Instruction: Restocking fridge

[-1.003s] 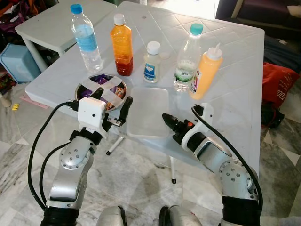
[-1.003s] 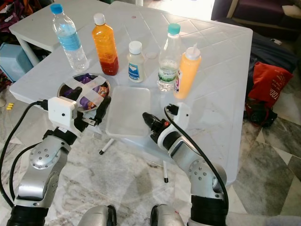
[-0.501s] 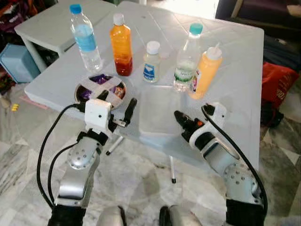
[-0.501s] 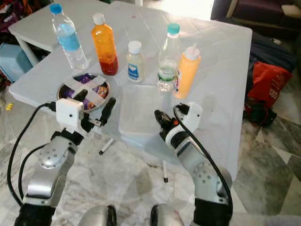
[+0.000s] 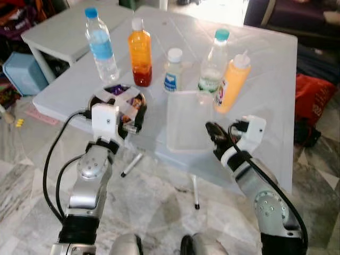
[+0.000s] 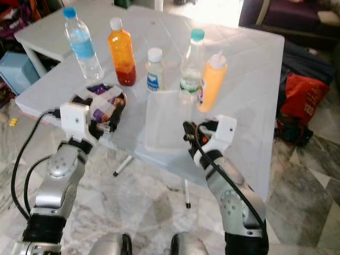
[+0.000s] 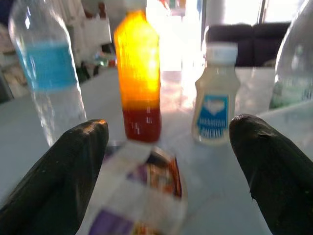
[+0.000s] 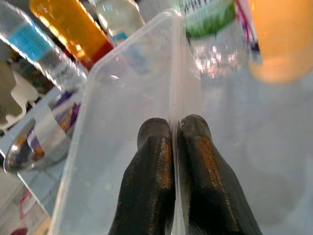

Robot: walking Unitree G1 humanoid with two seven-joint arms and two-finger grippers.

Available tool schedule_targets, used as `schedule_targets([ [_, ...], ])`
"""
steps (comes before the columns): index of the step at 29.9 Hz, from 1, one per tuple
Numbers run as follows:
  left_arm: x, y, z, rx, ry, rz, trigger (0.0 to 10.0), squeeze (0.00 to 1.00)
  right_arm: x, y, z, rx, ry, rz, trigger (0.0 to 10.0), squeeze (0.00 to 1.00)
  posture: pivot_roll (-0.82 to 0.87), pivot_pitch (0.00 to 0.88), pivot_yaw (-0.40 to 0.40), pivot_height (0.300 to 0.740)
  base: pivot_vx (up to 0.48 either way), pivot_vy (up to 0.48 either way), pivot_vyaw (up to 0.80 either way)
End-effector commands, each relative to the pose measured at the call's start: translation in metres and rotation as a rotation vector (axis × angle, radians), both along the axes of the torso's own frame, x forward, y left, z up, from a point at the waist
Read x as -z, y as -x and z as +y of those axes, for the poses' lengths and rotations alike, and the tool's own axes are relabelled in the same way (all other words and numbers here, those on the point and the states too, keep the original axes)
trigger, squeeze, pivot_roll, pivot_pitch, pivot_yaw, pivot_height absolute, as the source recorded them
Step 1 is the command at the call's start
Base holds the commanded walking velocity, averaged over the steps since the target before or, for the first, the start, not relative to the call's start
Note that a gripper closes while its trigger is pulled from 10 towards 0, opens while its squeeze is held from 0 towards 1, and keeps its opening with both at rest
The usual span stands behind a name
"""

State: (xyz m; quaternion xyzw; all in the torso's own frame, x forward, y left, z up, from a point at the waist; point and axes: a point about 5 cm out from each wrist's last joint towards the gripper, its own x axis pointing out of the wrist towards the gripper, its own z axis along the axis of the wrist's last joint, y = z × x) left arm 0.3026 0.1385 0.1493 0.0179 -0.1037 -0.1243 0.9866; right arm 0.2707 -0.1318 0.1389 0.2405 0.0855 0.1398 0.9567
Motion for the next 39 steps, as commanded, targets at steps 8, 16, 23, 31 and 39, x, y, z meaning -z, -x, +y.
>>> schedule_targets([
  [8, 0.014, 0.003, 0.004, -0.036, -0.004, 0.051, 10.0, 0.0, 0.002, -0.005, -0.002, 0.036, -0.004, -0.024, 0.0, 0.0, -0.06, 0.0, 0.03, 0.74, 0.0, 0.0, 0.0],
  [16, 0.011, 0.002, 0.006, -0.08, 0.021, 0.057, 10.0, 0.0, -0.003, -0.006, -0.005, 0.04, 0.029, -0.055, 10.0, 0.0, -0.06, 0.02, 0.006, 0.74, 0.0, 0.0, 0.0],
  [23, 0.016, 0.0, 0.015, -0.159, 0.013, 0.066, 10.0, 0.0, -0.014, -0.005, 0.005, -0.055, 0.067, -0.14, 10.0, 0.0, -0.06, 0.006, -0.005, 0.74, 0.0, 0.0, 0.4],
  [31, 0.022, 0.014, 0.03, -0.233, 0.036, 0.088, 10.0, 0.0, -0.016, 0.003, 0.01, -0.067, 0.066, -0.172, 10.0, 0.0, -0.04, 0.024, -0.009, 0.74, 0.0, 0.0, 0.8],
  [39, 0.013, 0.005, 0.023, -0.222, 0.037, 0.069, 10.0, 0.0, -0.029, 0.002, 0.014, -0.093, 0.101, -0.243, 10.0, 0.0, -0.05, 0.036, -0.01, 0.74, 0.0, 0.0, 0.8],
])
